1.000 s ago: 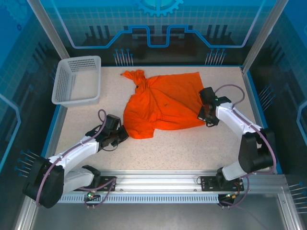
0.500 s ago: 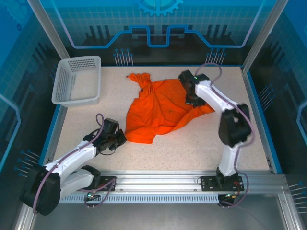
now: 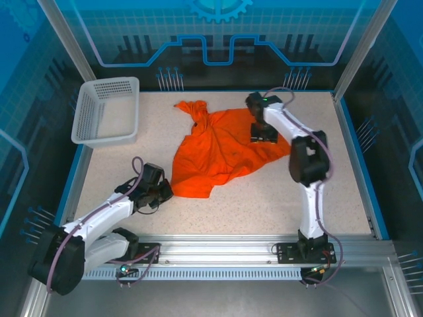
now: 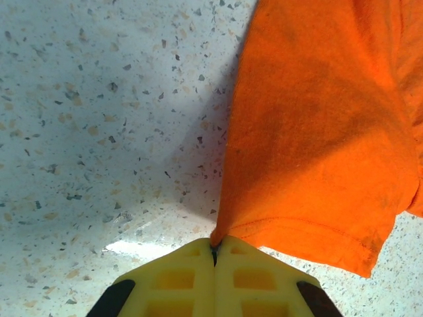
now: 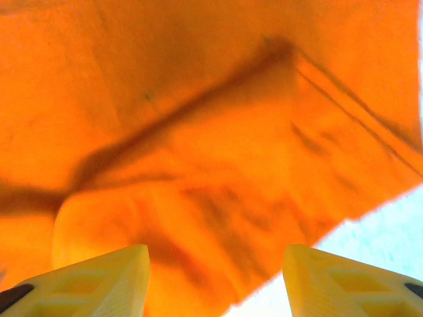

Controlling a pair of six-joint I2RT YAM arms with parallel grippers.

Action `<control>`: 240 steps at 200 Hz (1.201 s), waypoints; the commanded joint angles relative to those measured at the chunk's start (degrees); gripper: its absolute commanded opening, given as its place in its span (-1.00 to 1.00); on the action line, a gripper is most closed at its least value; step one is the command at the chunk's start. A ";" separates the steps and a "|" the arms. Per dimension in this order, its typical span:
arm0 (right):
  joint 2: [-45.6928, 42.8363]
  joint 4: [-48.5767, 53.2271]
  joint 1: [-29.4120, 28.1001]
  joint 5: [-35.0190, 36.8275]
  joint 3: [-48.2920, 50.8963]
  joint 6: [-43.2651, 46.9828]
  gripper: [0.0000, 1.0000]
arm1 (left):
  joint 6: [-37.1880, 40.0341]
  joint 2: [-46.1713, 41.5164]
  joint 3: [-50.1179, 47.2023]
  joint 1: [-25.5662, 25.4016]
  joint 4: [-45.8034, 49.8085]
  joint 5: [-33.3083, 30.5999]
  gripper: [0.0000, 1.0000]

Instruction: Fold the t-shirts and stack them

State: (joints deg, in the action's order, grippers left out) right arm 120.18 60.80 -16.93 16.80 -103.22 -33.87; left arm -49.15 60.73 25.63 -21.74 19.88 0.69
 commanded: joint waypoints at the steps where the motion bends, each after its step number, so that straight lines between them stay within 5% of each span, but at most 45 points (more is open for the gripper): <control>1: -12.77 -15.34 6.36 -14.74 13.41 -4.18 0.12 | 0.16 1.92 2.04 0.76 0.45 1.21 -0.90; 30: -16.48 -25.91 13.37 -25.01 27.49 -5.05 0.04 | -1.03 3.82 1.80 2.22 -1.53 3.75 -0.45; 78: -12.87 -33.70 15.44 -31.02 31.00 -3.79 -0.11 | -2.25 4.79 0.36 3.17 -4.16 6.27 -0.08; 240: -4.52 -31.44 15.80 -26.57 24.14 -5.11 -0.57 | -1.48 8.15 -1.09 3.88 -6.96 6.96 -0.37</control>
State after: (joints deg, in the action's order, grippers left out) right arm 114.48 28.51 -1.43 -10.52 -77.08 -38.48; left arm -51.03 67.90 25.28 -18.37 14.00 6.83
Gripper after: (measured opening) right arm 0.233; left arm 0.324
